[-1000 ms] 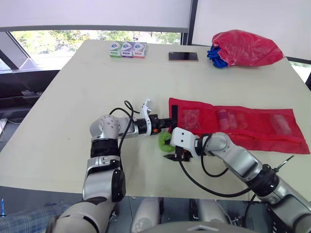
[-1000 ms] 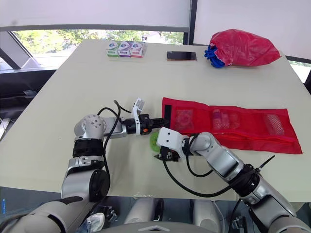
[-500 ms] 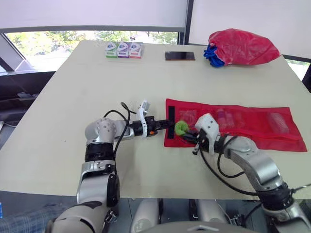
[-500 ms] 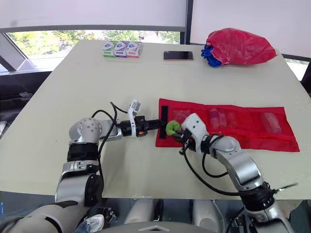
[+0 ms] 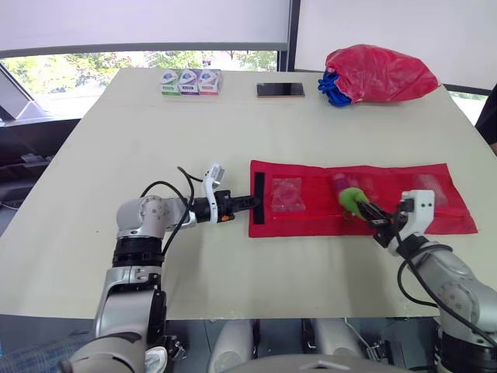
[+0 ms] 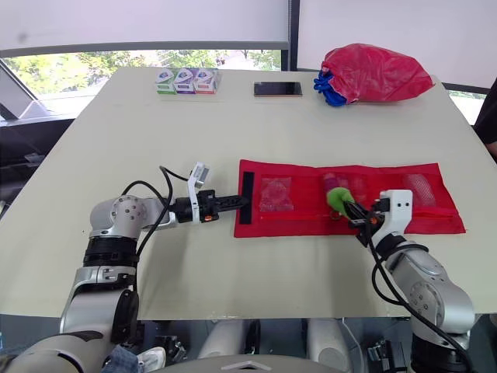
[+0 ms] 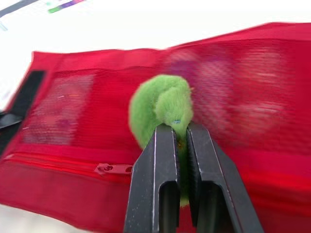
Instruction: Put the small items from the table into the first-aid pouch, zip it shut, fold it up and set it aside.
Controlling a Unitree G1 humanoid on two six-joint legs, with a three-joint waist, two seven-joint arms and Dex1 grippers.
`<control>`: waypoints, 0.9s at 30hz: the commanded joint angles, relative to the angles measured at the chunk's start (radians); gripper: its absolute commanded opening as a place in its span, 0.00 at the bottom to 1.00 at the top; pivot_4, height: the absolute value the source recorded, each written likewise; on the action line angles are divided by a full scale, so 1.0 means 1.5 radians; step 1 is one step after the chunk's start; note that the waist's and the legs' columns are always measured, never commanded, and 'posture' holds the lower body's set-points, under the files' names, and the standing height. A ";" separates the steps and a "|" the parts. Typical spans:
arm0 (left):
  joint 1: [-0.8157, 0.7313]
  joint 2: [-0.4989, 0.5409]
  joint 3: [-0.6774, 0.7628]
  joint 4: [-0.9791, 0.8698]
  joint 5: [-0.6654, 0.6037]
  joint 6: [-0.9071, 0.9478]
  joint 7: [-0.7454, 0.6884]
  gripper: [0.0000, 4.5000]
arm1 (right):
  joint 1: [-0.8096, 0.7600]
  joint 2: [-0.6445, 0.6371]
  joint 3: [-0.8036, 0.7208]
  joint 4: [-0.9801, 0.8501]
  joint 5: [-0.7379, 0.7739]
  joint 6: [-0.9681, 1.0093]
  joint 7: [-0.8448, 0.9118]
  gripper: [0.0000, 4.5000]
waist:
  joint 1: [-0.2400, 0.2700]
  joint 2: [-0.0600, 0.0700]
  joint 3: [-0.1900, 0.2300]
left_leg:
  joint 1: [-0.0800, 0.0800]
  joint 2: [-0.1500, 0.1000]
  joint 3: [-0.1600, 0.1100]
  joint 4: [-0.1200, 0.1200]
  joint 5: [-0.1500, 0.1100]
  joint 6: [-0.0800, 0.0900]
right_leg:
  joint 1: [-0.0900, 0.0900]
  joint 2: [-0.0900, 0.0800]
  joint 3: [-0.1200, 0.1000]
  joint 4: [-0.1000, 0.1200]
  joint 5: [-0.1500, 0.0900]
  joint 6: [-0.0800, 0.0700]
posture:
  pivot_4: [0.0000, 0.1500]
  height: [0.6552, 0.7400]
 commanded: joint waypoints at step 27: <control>0.015 0.201 -0.027 0.075 0.120 -0.122 -0.084 0.00 | 0.010 -0.088 -0.225 0.174 -0.012 -0.159 -0.109 0.56 | -0.008 0.000 0.000 | 0.000 0.001 0.004 -0.001 0.000 0.000 | -0.001 0.000 0.004 0.000 0.000 0.000 | 1.00 1.00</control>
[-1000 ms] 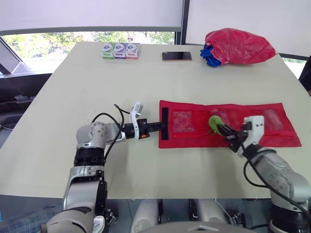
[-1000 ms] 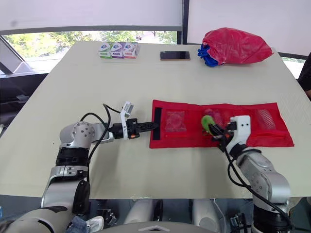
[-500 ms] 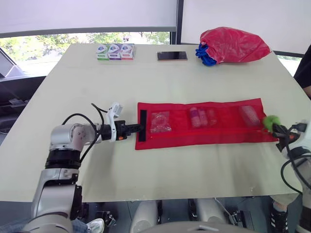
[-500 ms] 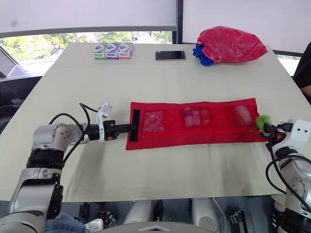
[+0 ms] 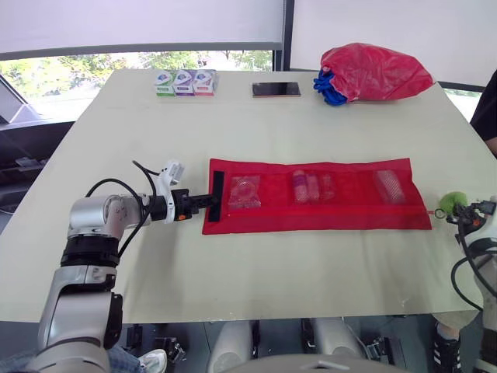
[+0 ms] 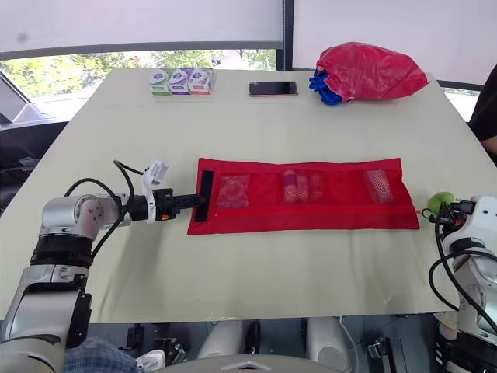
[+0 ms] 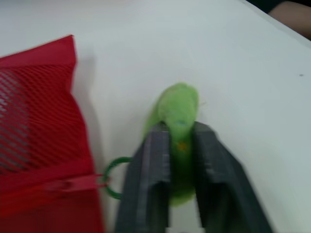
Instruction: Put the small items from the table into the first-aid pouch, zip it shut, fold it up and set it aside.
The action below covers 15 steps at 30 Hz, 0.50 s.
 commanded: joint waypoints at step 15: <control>-0.010 0.065 0.039 0.050 0.064 -0.057 0.013 0.33 | 0.200 0.003 0.011 -0.239 0.347 0.205 0.123 1.00 | 0.002 -0.001 0.000 | 0.000 0.002 0.001 0.000 0.000 0.000 | 0.000 0.000 0.000 0.000 -0.003 0.000 | 1.00 1.00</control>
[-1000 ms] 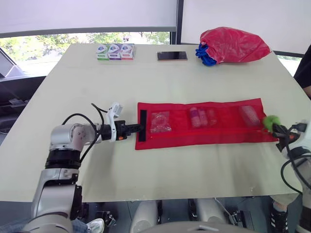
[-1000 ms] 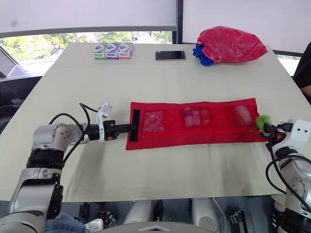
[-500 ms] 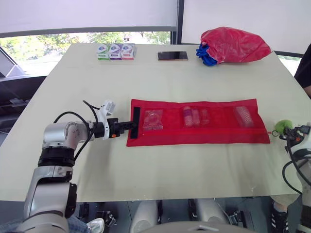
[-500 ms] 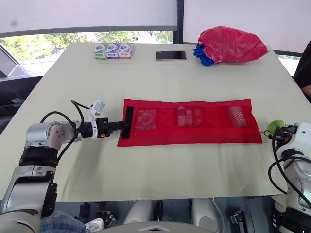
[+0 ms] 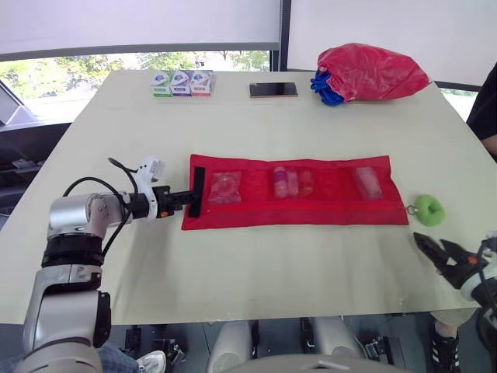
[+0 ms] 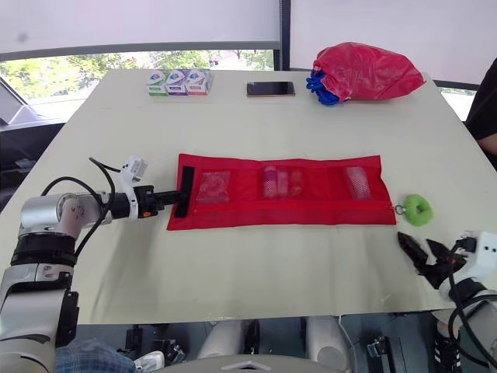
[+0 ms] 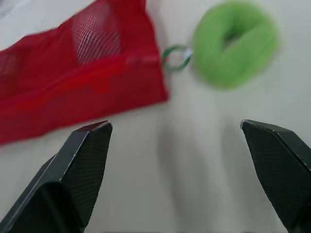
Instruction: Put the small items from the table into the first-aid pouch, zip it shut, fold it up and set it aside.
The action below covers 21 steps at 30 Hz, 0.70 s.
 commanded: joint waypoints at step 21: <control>-0.052 0.076 -0.060 -0.388 -0.055 -0.170 -0.327 0.98 | -0.122 0.122 0.054 0.002 0.047 0.011 -0.268 1.00 | 0.016 -0.005 0.002 | -0.003 -0.001 0.000 0.000 0.000 0.000 | -0.002 -0.003 -0.002 -0.002 0.001 -0.003 | 1.00 1.00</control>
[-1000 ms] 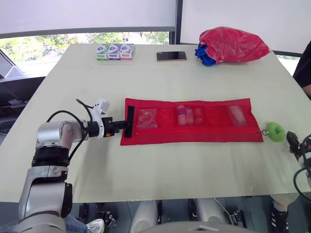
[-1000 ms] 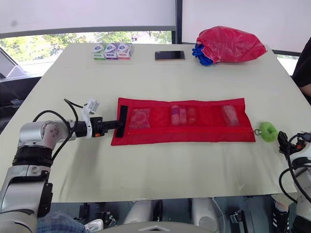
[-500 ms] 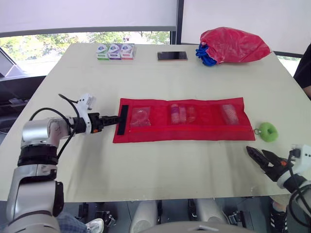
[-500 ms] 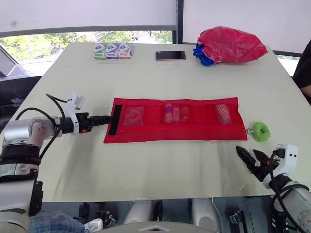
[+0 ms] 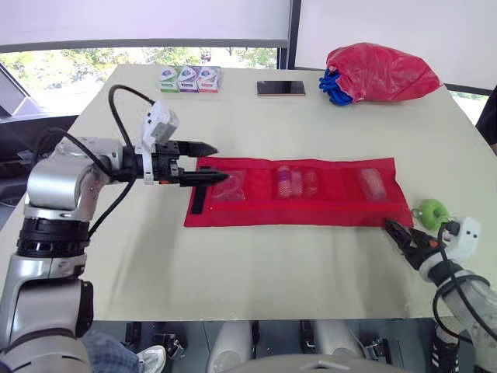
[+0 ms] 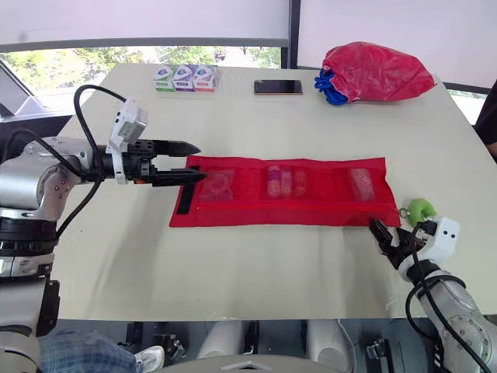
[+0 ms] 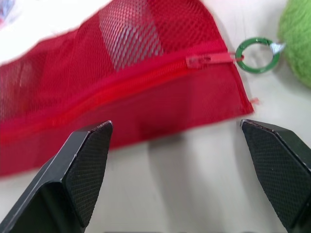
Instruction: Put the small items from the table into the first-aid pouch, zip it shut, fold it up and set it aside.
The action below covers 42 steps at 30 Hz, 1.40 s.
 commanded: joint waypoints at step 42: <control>-0.062 -0.086 -0.031 -0.175 -0.084 -0.028 0.027 1.00 | 0.042 -0.159 -0.072 0.016 0.150 -0.120 0.082 0.01 | 0.002 0.004 0.002 | 0.001 -0.001 0.001 0.001 0.000 0.001 | 0.001 0.004 0.003 0.000 -0.001 0.004 | 1.00 1.00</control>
